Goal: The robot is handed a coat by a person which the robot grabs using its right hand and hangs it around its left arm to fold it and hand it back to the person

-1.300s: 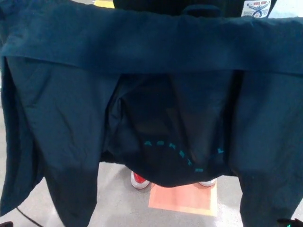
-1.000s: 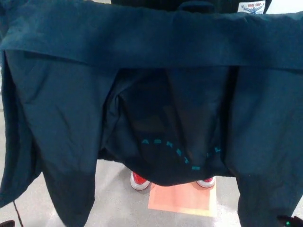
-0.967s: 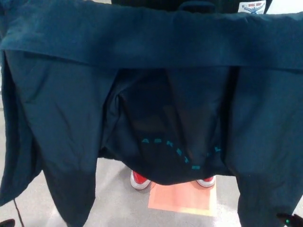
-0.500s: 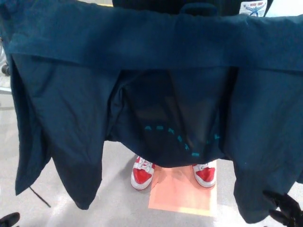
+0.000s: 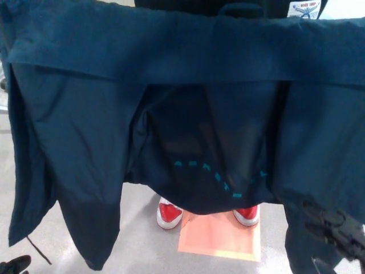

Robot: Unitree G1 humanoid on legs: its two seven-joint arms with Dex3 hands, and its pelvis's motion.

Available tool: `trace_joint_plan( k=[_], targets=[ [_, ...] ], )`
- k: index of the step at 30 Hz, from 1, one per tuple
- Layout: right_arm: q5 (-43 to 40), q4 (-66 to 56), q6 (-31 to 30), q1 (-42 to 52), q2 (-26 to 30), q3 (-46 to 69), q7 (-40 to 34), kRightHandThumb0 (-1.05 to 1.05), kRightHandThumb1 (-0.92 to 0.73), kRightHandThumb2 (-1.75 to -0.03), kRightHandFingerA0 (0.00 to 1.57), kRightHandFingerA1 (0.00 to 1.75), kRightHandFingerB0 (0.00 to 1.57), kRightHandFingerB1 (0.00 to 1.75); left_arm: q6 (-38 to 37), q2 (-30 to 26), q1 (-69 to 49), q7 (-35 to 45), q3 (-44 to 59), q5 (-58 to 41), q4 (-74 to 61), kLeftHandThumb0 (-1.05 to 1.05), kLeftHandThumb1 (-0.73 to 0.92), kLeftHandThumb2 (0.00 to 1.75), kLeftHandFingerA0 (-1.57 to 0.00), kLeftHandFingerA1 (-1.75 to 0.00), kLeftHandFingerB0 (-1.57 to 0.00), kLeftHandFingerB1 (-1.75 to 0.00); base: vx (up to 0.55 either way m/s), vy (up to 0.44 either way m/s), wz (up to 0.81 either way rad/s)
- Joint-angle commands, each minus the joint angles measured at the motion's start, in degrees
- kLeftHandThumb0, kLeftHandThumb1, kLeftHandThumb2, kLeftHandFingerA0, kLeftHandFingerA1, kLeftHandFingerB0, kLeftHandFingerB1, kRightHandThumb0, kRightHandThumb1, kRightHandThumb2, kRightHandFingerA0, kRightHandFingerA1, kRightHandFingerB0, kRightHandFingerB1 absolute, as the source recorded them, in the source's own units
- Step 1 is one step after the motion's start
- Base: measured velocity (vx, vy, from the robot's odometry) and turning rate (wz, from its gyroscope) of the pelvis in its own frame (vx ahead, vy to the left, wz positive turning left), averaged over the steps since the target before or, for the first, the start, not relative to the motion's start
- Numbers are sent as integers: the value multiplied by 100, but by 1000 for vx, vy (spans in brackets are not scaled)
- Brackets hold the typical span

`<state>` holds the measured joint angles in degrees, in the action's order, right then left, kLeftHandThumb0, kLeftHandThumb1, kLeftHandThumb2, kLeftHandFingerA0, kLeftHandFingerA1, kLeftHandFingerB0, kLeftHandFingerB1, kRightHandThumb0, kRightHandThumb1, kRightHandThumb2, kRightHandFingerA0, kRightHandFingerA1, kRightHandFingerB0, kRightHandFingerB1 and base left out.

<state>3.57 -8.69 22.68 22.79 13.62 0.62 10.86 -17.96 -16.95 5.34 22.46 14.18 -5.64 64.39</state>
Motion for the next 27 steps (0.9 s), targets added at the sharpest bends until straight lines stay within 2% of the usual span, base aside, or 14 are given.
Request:
trace_joint_plan(
  k=[1, 3, 4, 5, 6, 10, 11, 12, 13, 14, 15, 23, 24, 27],
  targets=[
    [-1487, -5006, 348, 145, 39, 1203, -655, -71, -80, -65, 28, 31, 22, 28, -415, -103, -111, 143, -182, 131, -209, -76, 76, 105, 0, -36, -11, -35, 0, 0, 0],
    [-1440, -5053, 23, -438, 281, 1457, -652, -79, -83, -66, 22, 30, 22, 28, -380, -87, -114, 140, -156, 93, -202, -68, 74, 105, -2, -37, -5, -38, 0, 0, 0],
    [-1502, -4974, -124, -845, 521, 1606, -592, -38, -43, -105, 0, 49, 0, 47, -371, -71, -119, 163, -130, 52, -211, -68, 73, 105, -3, -37, -4, -38, 0, 0, 0],
    [-1584, -4928, -224, -1077, 668, 1669, -542, -38, -43, -105, 0, 49, 0, 47, -365, -55, -123, 183, -108, 16, -220, -68, 73, 105, -3, -37, -4, -38, 0, 0, 0],
    [-1604, -4948, -418, -1301, 772, 1698, -531, -81, -63, -103, 2, 35, 6, 40, -386, -50, -110, 173, -116, 27, -212, -68, 73, 105, -3, -37, -3, -37, 0, 0, 0],
    [-1848, -4568, -1301, -2835, 1263, 1470, -351, -75, -75, -63, 5, 23, 10, 25, -428, -77, -75, 80, -164, 103, -210, -69, 73, 105, -2, -39, -6, -39, 0, 0, 0],
    [-2039, -4447, -1693, -3233, 1447, 1399, -286, -85, -59, -99, 0, 15, 7, 22, -406, -77, -58, 108, -144, 71, -209, -69, 73, 104, -2, -39, -6, -39, 0, 0, 0],
    [-2251, -4438, -2148, -3466, 1598, 1357, -264, -86, -60, -102, 0, 14, 6, 22, -402, -91, -42, 66, -169, 106, -215, -69, 73, 104, -3, -40, -5, -40, 0, 0, 0],
    [-2340, -4452, -2376, -3598, 1650, 1301, -251, -80, -78, -64, 0, 17, 5, 23, -398, -100, -35, 36, -191, 134, -223, -69, 73, 105, -2, -40, -6, -39, 0, 0, 0],
    [-2398, -4464, -2543, -3734, 1681, 1232, -237, -80, -78, -64, 0, 17, 5, 23, -390, -105, -32, 22, -204, 147, -230, -69, 73, 105, -2, -40, -6, -39, 0, 0, 0],
    [-2022, -4320, -2753, -4072, 1925, 1197, 72, -90, -75, -113, 0, 9, 0, 11, -404, -88, -43, 59, -201, 123, -238, -74, 75, 103, -3, -38, -11, -38, 0, 0, 0],
    [-727, -2644, -3069, -5934, 2181, 108, 1169, -81, -79, -113, 0, 25, 4, 25, -401, -142, 7, 157, -252, 117, -273, -75, 78, 104, -2, -32, -10, -33, 0, 0, 0],
    [-493, -2410, -3194, -6188, 2224, -109, 1324, -91, -77, -98, 0, 6, 0, 10, -401, -153, 32, 157, -248, 112, -224, -75, 77, 104, -3, -34, -10, -35, 0, 0, 0],
    [-235, -1688, -3411, -6782, 2248, -625, 1739, -85, -92, -128, 0, 15, 0, 18, -356, -139, 33, 219, -201, 18, -264, -77, 78, 105, -3, -30, -10, -31, 0, 0, 0]
  ],
)
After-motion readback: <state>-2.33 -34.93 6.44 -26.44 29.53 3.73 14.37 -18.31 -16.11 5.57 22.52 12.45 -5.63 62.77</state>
